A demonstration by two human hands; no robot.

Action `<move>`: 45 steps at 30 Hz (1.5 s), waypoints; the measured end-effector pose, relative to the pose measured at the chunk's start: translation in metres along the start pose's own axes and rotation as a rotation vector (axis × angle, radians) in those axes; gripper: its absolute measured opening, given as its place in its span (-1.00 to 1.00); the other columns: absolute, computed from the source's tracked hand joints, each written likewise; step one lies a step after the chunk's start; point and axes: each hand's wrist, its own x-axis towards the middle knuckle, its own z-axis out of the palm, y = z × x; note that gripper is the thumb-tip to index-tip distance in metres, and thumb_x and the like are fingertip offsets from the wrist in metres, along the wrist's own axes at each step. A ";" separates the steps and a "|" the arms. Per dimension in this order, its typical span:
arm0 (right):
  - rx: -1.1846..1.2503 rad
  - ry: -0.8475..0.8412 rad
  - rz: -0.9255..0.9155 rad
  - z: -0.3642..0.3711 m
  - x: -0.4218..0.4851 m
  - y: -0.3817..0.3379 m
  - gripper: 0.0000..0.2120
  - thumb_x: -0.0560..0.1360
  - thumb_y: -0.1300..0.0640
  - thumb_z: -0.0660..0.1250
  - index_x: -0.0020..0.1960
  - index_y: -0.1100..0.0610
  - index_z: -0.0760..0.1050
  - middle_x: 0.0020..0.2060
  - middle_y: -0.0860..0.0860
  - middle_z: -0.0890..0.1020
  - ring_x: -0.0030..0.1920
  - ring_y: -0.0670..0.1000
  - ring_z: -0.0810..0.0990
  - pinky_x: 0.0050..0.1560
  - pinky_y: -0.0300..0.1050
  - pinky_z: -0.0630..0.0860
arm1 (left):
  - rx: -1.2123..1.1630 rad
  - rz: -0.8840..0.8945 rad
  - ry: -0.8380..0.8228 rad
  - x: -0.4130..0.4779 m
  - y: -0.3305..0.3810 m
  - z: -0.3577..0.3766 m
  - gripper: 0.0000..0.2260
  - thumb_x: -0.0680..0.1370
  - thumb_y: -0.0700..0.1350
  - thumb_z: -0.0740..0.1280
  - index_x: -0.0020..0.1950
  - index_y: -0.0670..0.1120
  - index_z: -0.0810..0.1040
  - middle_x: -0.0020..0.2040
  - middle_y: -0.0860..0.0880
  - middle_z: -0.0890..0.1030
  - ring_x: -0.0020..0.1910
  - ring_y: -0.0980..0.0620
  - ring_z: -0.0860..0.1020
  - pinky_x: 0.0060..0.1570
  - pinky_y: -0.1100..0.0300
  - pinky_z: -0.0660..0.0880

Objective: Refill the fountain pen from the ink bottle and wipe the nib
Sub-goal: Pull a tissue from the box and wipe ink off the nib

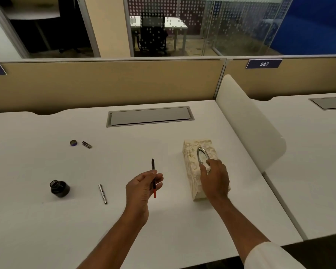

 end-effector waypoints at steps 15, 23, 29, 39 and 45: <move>-0.108 -0.062 -0.110 0.016 0.028 0.021 -0.82 0.52 0.11 0.42 -0.16 0.21 0.63 -0.22 0.10 0.62 -0.18 0.12 0.53 -0.32 -0.03 0.52 | 0.114 0.008 0.053 0.015 -0.044 0.062 -0.90 0.60 -0.16 0.39 0.02 -0.15 0.69 -0.03 -0.12 0.76 0.04 -0.05 0.72 0.10 0.11 0.64; -0.050 -0.063 -0.102 0.023 0.030 0.024 -0.86 0.54 0.19 0.38 -0.16 0.23 0.61 -0.22 0.10 0.62 -0.18 0.11 0.52 -0.30 0.03 0.54 | 0.125 -0.025 0.002 0.021 -0.060 0.085 -0.88 0.62 -0.18 0.37 0.03 -0.17 0.69 -0.06 -0.10 0.77 -0.02 -0.02 0.74 0.04 0.14 0.65; -0.005 -0.055 -0.105 0.022 0.030 0.021 -0.89 0.56 0.22 0.35 -0.12 0.22 0.58 -0.16 0.10 0.62 -0.17 0.10 0.54 -0.30 -0.01 0.56 | 0.166 -0.050 -0.040 0.022 -0.065 0.095 -0.89 0.61 -0.19 0.38 -0.03 -0.15 0.70 -0.07 -0.11 0.77 -0.02 -0.03 0.74 -0.03 0.21 0.65; 0.105 0.028 -0.099 0.021 0.032 0.018 -0.90 0.61 0.19 0.26 -0.08 0.17 0.46 -0.20 0.06 0.57 -0.23 0.05 0.54 -0.36 -0.02 0.56 | 0.205 -0.096 -0.061 0.026 -0.069 0.096 -0.92 0.57 -0.17 0.43 -0.04 -0.14 0.72 -0.10 -0.04 0.77 -0.04 -0.01 0.74 0.02 0.19 0.66; 0.149 0.014 -0.065 0.019 0.032 0.016 -0.87 0.63 0.12 0.26 -0.10 0.10 0.44 -0.25 -0.01 0.56 -0.25 0.01 0.52 -0.35 0.00 0.54 | 0.221 -0.095 -0.072 0.026 -0.068 0.094 -0.92 0.57 -0.15 0.43 -0.07 -0.10 0.72 -0.10 -0.02 0.77 -0.04 0.01 0.74 -0.03 0.25 0.64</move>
